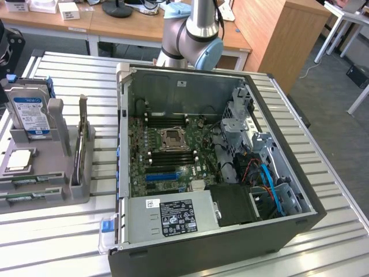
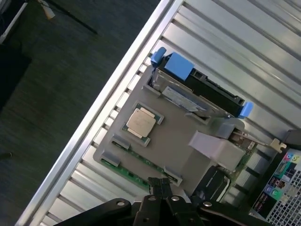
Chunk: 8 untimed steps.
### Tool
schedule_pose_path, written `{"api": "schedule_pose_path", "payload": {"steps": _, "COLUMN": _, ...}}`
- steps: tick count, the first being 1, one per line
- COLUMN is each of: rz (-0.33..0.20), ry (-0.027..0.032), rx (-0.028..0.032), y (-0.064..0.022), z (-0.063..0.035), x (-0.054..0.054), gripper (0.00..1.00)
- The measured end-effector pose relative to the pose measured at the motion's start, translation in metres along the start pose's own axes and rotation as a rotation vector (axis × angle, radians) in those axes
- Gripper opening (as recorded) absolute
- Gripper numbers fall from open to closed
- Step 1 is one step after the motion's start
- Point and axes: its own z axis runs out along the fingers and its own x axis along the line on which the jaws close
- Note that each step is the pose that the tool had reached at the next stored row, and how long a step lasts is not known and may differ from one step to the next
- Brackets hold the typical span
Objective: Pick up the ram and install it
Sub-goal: 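Pick up the ram and move it above insertion slot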
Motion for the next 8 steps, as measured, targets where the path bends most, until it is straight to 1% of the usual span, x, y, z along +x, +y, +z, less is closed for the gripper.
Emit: {"api": "schedule_pose_path", "payload": {"steps": 8, "rz": -0.136, "ry": 0.0016, "rx": -0.0032, "y": 0.0000, "z": 0.0001, "x": 0.0000, "gripper": 0.11}}
